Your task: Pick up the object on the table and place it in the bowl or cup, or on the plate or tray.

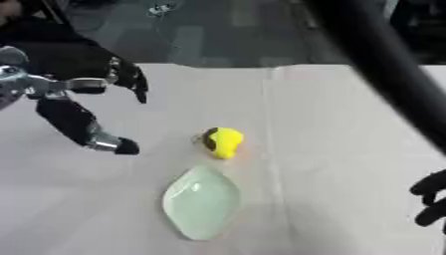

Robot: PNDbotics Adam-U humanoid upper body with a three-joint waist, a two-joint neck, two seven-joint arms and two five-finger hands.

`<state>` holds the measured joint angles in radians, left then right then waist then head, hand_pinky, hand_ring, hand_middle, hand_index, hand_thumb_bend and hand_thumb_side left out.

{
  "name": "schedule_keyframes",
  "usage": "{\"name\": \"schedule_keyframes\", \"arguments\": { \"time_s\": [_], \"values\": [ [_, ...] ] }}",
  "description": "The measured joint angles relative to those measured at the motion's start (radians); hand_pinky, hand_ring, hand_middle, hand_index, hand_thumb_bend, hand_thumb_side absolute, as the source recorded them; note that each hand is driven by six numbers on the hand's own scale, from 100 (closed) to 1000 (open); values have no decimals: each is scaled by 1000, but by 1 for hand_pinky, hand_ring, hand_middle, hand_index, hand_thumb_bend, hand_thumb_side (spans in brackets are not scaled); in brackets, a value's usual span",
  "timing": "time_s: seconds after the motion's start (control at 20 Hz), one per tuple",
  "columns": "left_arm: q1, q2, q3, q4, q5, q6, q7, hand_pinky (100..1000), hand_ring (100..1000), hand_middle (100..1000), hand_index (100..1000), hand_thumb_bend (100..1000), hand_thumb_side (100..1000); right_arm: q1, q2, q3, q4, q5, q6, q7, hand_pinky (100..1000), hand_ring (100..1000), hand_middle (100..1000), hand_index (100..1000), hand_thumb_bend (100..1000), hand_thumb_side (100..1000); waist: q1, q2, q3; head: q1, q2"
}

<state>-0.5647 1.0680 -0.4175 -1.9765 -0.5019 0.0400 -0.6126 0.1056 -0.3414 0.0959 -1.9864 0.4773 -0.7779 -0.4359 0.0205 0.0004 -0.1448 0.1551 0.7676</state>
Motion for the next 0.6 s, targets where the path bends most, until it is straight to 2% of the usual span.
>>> {"name": "schedule_keyframes", "arguments": {
  "time_s": [0.2, 0.6],
  "values": [
    [-16, -17, -2, 46, -12, -22, 24, 893, 750, 761, 761, 645, 769, -19, -15, -16, 0, -51, -15, 15, 176, 370, 412, 308, 100, 886, 4, 0, -16, 1, -29],
    [-45, -60, -11, 150, -47, -110, 101, 905, 757, 764, 762, 654, 759, -39, -31, -41, 0, -141, -48, 48, 176, 378, 421, 295, 100, 897, 8, 1, -34, 8, -82]
  ]
}}
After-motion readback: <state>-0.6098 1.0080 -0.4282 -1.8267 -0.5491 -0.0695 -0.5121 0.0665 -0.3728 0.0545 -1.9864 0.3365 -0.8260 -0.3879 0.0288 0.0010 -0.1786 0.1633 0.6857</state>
